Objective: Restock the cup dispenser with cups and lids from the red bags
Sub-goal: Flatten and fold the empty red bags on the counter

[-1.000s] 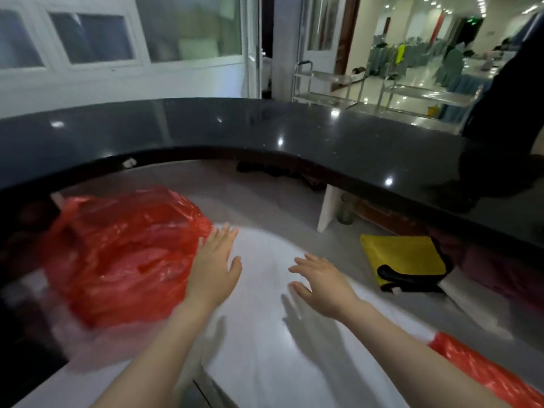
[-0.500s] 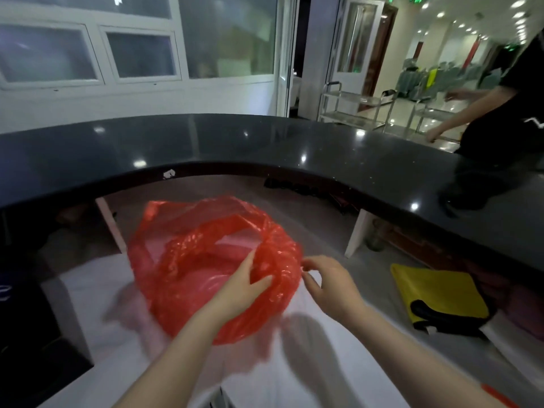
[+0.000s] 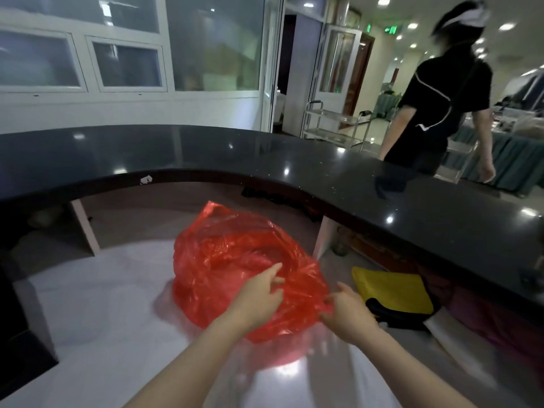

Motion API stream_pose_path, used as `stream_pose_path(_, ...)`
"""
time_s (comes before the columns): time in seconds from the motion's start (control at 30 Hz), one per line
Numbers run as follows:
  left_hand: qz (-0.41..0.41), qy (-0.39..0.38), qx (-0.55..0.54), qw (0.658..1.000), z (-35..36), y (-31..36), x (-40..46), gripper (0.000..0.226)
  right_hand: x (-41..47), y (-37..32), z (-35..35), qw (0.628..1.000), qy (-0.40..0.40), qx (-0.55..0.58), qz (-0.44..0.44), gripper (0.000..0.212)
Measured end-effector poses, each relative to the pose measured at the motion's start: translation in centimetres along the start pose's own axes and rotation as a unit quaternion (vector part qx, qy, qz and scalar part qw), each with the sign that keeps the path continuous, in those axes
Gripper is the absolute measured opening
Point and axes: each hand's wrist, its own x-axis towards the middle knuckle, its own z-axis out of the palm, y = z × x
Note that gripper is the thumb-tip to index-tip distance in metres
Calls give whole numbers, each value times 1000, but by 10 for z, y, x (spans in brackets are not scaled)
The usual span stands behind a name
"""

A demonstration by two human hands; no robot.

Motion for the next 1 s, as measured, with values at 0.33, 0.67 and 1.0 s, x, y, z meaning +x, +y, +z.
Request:
stream_pose_path(0.33, 57, 287, 199, 936, -61, -16, 18, 69, -21, 32, -8, 969, 241, 27, 39, 26)
stream_pose_path(0.67, -22, 73, 280, 957, -40, -40, 29, 39, 0, 15, 11, 992, -33, -91, 81, 36)
stream_pose_path(1.0, -50, 274, -1, 960, -95, -38, 30, 14, 15, 5, -28, 985, 110, 133, 28, 12)
